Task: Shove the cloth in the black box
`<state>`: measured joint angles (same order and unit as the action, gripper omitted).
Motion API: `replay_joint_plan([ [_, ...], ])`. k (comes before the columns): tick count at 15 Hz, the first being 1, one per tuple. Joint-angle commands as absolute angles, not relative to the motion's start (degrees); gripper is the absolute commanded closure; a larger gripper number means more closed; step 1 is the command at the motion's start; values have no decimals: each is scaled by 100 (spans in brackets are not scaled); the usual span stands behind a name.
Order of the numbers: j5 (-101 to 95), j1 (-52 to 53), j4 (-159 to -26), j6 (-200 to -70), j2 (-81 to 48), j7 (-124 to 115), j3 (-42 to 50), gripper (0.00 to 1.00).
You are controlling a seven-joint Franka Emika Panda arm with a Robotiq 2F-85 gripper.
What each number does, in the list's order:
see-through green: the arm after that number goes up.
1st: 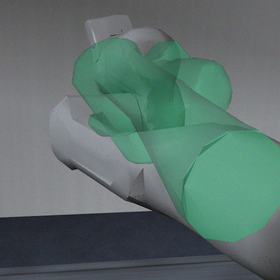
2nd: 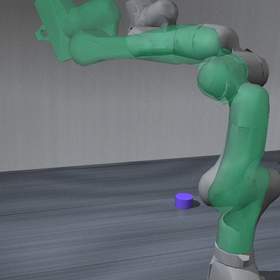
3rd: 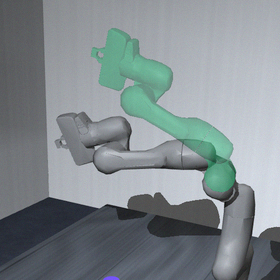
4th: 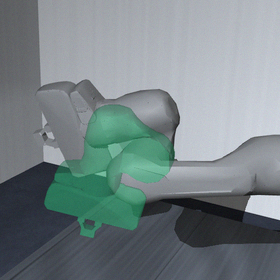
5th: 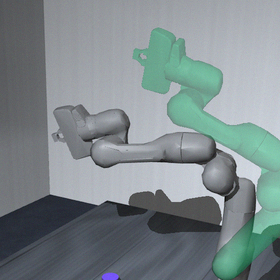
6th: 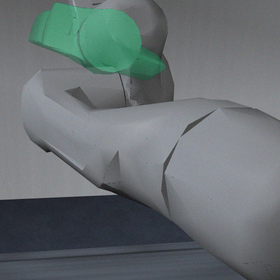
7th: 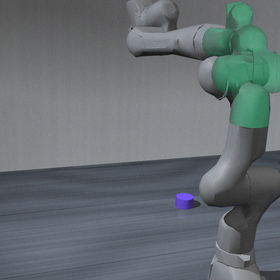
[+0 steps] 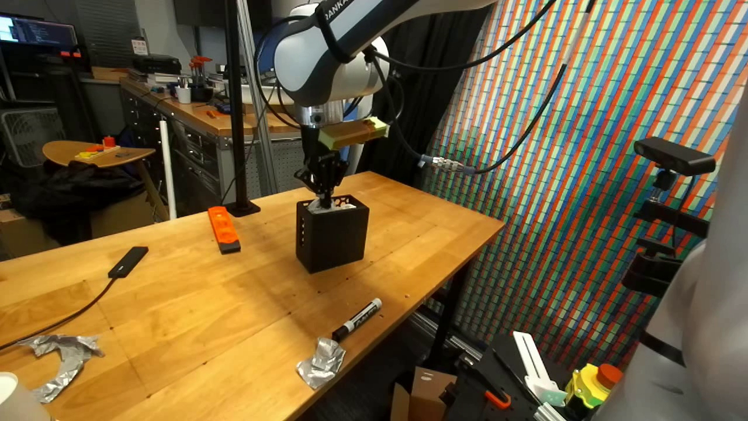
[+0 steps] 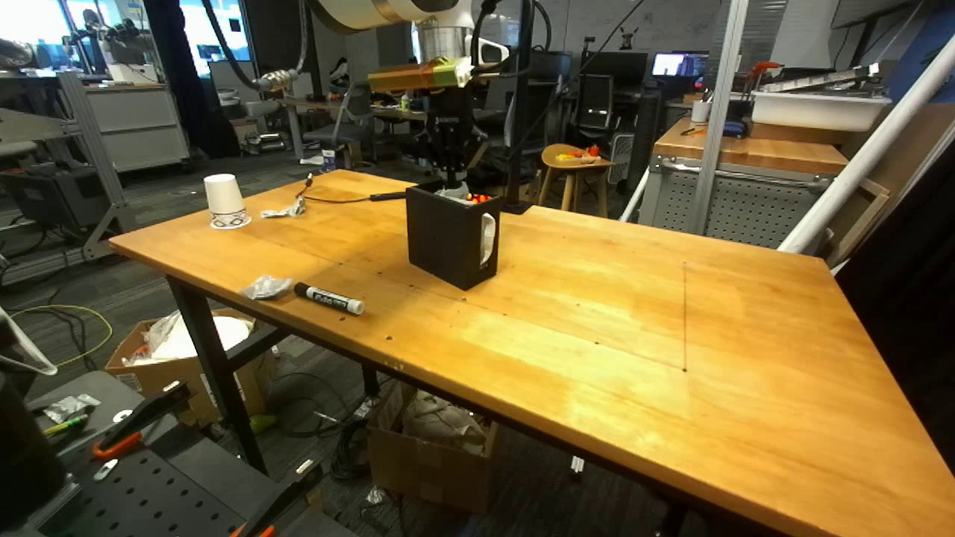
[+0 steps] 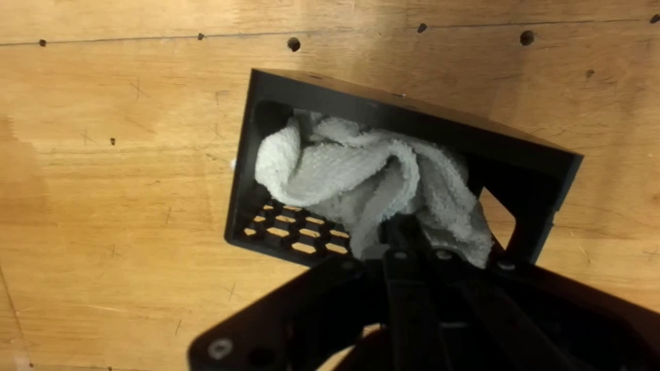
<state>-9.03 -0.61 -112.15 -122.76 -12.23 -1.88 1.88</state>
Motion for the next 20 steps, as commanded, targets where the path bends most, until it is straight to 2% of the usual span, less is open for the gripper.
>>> replay_joint_plan([
  [1, -1191, -84, -11245, -12253, -1203, -246, 286, 100],
  [20, -409, -128, -11485, -12106, -2132, -58, 126, 100],
])
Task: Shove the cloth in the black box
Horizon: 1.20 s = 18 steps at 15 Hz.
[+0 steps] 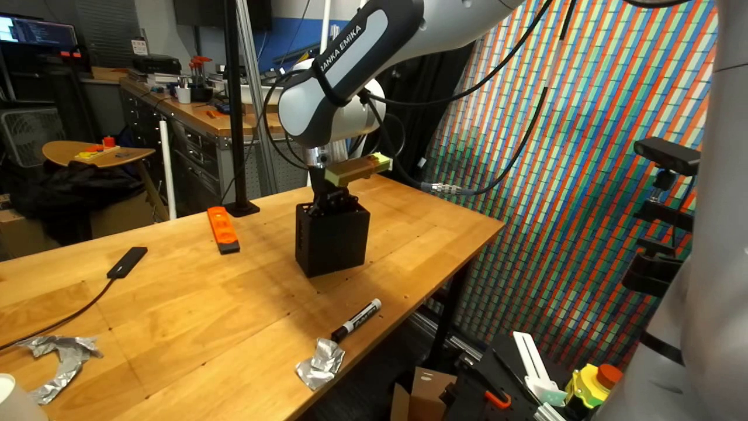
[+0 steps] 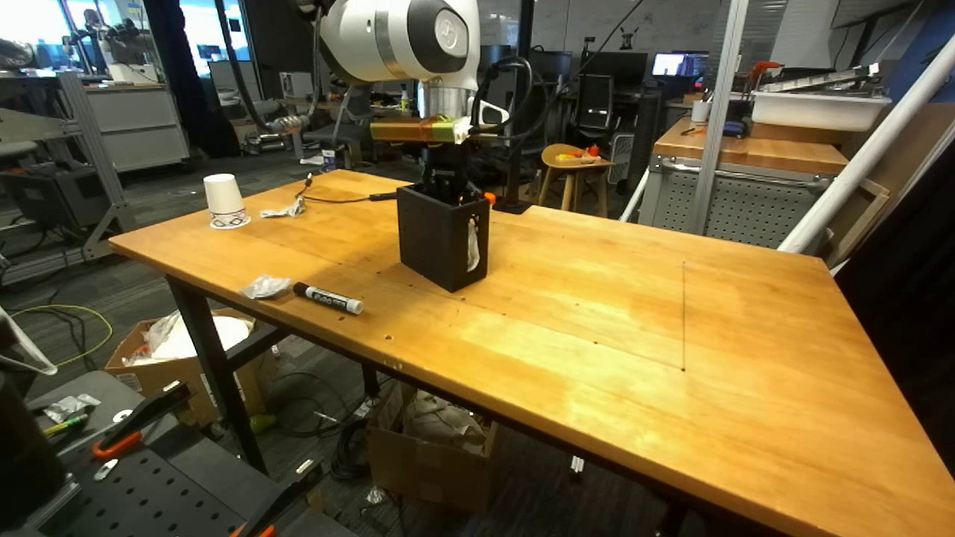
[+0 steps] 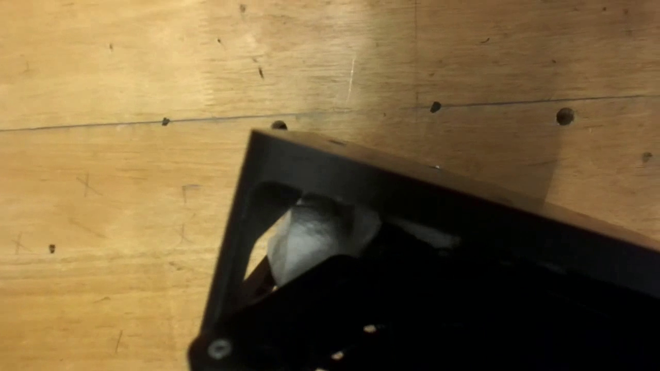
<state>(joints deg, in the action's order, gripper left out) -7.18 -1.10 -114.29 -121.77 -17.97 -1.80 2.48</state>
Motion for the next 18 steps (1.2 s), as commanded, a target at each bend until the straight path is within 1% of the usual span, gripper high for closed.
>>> replay_joint_plan([
  [1, -383, -131, -11501, -12065, -2158, -18, 110, 100],
  [6, -462, -167, -11400, -11960, -2046, -68, 179, 100],
  [18, -190, -481, -11599, -12157, -821, 424, 284, 100],
])
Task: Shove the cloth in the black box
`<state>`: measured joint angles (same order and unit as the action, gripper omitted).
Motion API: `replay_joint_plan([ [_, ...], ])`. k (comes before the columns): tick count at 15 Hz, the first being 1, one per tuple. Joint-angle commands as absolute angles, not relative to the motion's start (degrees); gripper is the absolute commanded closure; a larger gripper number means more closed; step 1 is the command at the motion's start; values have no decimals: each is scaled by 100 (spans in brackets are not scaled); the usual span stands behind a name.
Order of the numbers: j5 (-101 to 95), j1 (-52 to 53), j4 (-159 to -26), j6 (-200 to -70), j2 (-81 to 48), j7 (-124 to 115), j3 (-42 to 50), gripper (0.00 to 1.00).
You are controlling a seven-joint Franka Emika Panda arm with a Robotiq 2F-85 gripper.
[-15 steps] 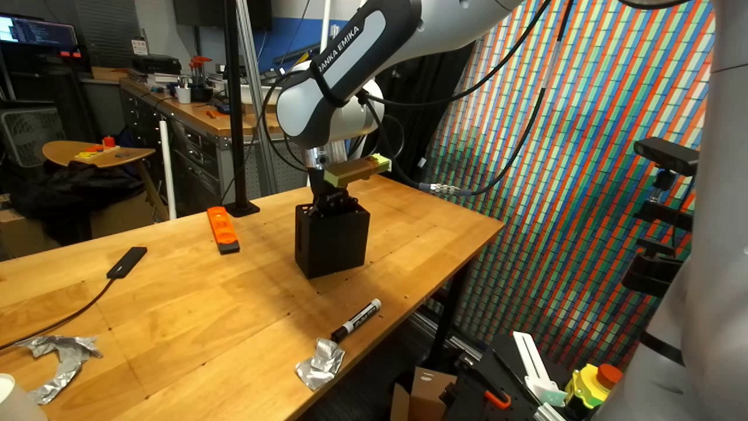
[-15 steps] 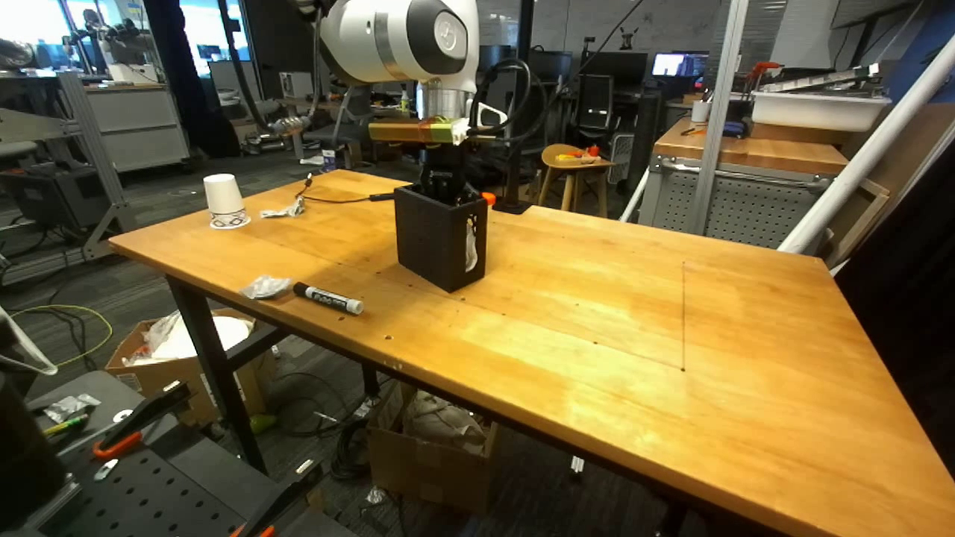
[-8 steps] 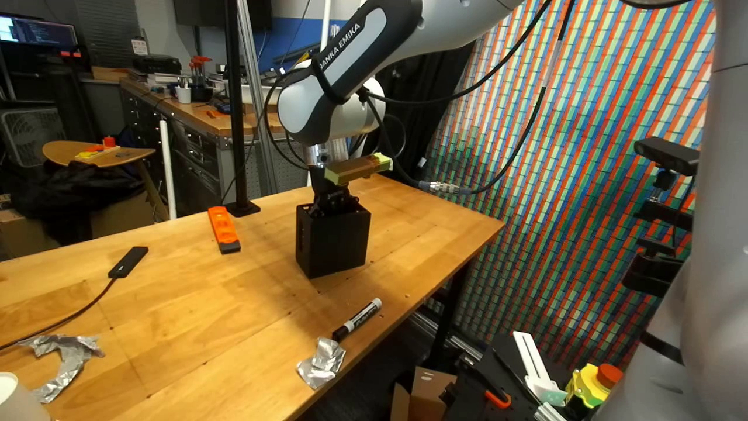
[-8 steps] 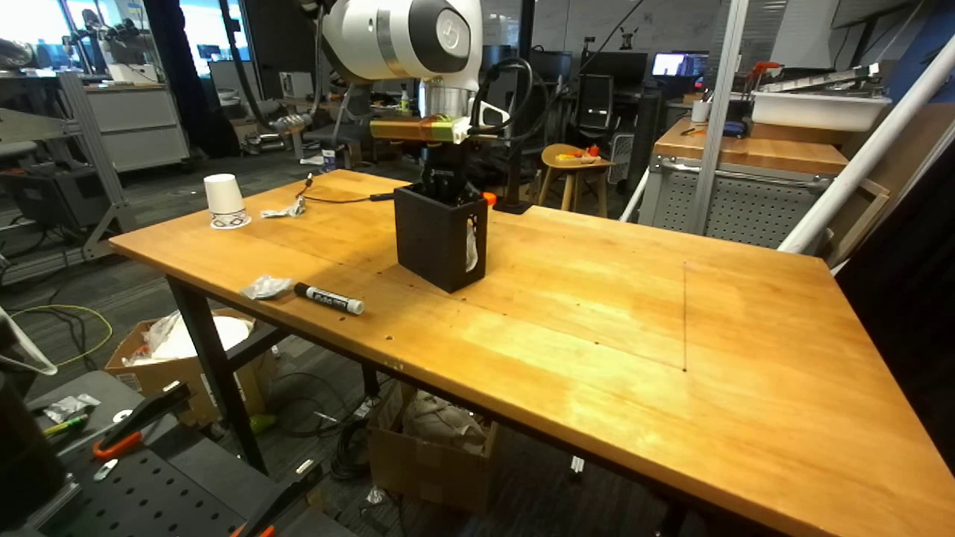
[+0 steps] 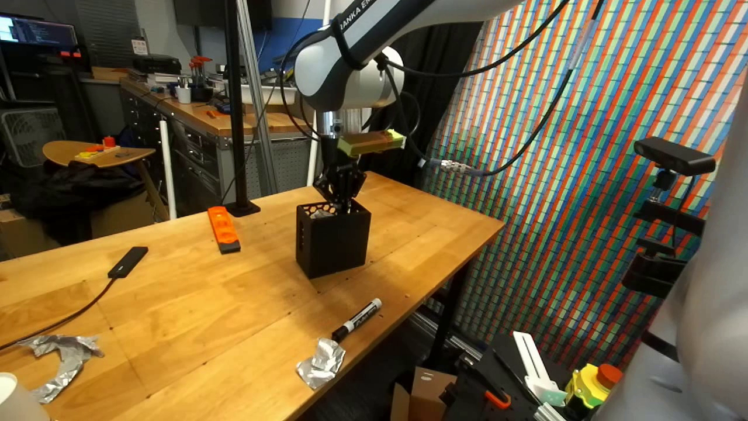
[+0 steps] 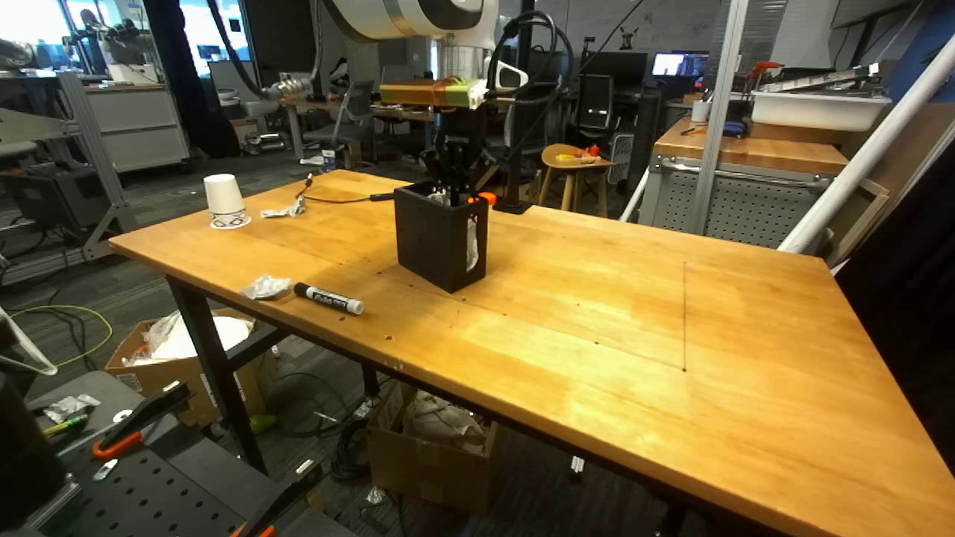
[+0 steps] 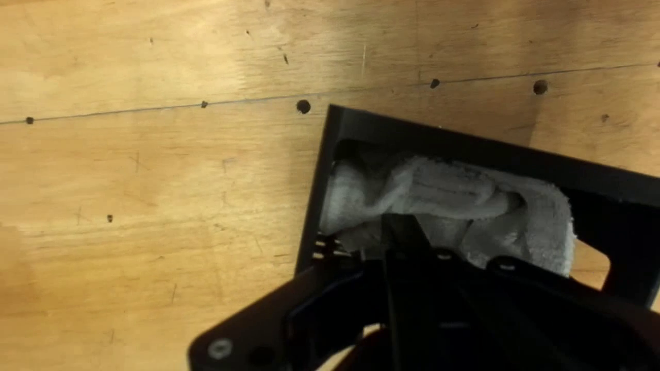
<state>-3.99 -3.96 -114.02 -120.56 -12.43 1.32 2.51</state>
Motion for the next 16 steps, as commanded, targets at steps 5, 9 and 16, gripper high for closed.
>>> replay_joint_plan([
  [5, 413, -663, -12013, -12379, -241, 976, 339, 73],
  [9, 410, -648, -11960, -12287, -328, 959, 397, 71],
  [16, 425, -655, -12086, -12321, -233, 999, 406, 70],
])
